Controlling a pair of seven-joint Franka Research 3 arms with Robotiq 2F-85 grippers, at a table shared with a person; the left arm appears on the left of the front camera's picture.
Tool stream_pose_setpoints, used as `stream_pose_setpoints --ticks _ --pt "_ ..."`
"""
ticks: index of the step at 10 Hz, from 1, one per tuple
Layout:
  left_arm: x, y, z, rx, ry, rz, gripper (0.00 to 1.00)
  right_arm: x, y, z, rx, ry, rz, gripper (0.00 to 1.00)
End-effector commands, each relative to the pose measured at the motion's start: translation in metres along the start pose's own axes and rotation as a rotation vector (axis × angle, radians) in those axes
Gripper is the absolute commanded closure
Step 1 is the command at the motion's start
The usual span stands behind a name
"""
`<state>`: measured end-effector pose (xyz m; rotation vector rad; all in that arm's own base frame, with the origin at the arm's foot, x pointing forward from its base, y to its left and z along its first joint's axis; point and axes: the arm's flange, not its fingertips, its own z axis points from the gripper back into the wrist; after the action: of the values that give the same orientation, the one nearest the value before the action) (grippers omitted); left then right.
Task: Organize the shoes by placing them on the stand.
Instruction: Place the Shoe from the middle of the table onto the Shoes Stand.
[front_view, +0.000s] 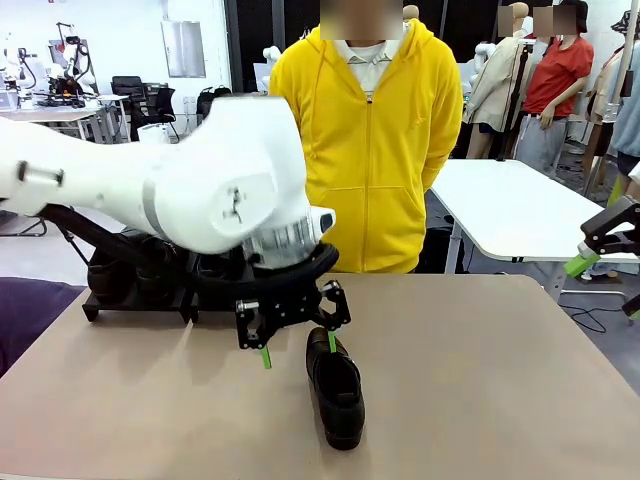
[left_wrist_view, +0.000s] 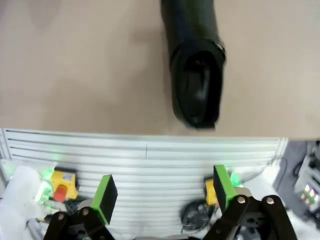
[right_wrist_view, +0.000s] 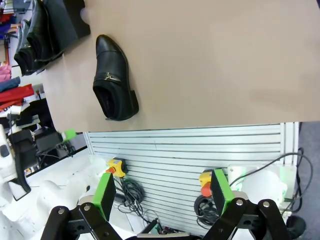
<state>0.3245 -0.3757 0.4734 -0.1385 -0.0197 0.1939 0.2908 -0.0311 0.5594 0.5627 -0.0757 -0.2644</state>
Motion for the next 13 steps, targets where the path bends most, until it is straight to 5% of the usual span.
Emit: stream_pose_setpoints --ticks 1,11,12,13 --pt "0.011 -0.016 -0.045 0.022 -0.165 0.09 0.0 0.001 0.001 0.004 0.014 0.009 0.005 0.0" --pt "0.032 -0.017 -0.142 0.017 -0.176 0.156 0.0 0.001 0.001 0.004 0.014 0.009 0.005 0.0" --pt "0.033 -0.016 -0.141 0.024 -0.178 0.158 0.59 0.001 0.001 0.004 0.014 0.009 0.005 0.0" --pt "0.032 -0.015 -0.141 0.009 -0.184 0.164 1.0 0.001 0.001 0.004 0.014 0.009 0.005 0.0"
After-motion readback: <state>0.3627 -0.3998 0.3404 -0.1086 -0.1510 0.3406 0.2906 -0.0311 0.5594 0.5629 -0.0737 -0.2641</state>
